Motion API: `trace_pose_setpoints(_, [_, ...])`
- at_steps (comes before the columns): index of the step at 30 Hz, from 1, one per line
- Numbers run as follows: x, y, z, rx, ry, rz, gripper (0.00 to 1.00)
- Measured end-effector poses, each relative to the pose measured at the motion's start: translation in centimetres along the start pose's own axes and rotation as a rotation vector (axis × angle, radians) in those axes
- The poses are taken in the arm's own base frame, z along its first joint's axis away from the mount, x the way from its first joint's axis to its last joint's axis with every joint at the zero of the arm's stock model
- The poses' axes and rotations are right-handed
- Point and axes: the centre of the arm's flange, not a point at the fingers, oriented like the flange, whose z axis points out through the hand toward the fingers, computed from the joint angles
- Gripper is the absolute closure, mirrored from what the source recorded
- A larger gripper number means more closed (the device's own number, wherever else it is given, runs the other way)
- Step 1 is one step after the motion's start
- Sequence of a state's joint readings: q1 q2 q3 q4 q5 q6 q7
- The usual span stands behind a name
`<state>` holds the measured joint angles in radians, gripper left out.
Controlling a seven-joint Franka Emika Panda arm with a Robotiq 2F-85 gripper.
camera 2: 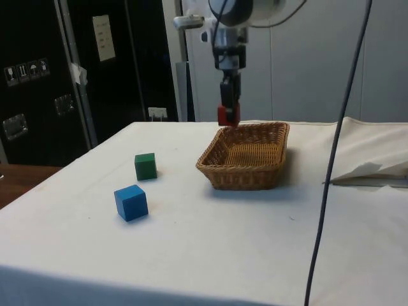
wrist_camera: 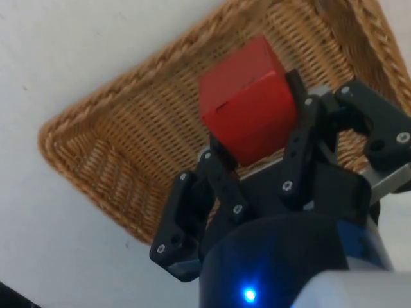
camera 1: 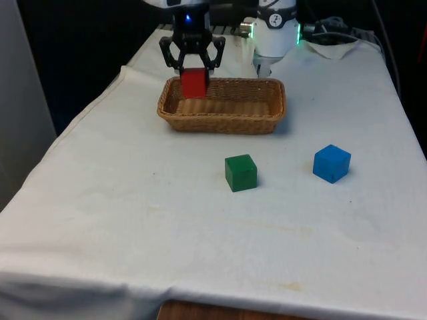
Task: Pick up exactly two blocks and place them into the basket.
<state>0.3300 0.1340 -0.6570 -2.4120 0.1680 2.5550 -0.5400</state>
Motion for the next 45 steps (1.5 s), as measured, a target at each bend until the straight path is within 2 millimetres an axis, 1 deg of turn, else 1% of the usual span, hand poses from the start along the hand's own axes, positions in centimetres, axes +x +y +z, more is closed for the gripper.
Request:
trace_pose_setpoints(2, [-0.7,-0.4,0.7,-0.003,0.003,0.0,0.98])
trace_pose_setpoints(3, [-0.7,-0.4,0.7,-0.003,0.003,0.0,0.98])
trace_pose_setpoints(9, [-3.1,-1.0,2.8,-0.018,0.006,0.001,0.98])
trace_pose_setpoints(16, [-4.1,-0.8,3.6,-0.025,0.004,0.003,0.98])
trace_pose_setpoints(17, [-4.1,-0.8,3.6,-0.025,0.003,0.002,0.96])
trace_pose_setpoints(18, [-4.1,-0.8,3.7,-0.025,0.002,0.001,0.9])
trace_pose_setpoints(19, [-4.1,-0.9,3.7,-0.025,0.001,0.001,0.82])
trace_pose_setpoints(22, [-4.1,-0.9,3.8,-0.026,-0.001,0.001,0.53])
trace_pose_setpoints(23, [-4.1,-0.9,3.8,-0.026,-0.001,0.001,0.39])
trace_pose_setpoints(25, [-4.1,-0.9,3.8,-0.026,-0.001,0.001,0.19])
trace_pose_setpoints(27, [-4.1,-0.9,3.8,-0.026,-0.002,0.001,0.02])
trace_pose_setpoints(28, [-4.1,-0.9,3.8,-0.026,-0.002,0.0,0.0])
trace_pose_setpoints(37, [-4.0,-1.0,3.8,-0.026,0.0,0.0,0.0])
trace_pose_setpoints(41, [-3.5,-1.2,3.2,-0.023,0.016,-0.002,0.0])
trace_pose_setpoints(45, [-3.2,-1.9,1.8,0.001,0.036,-0.008,0.0])
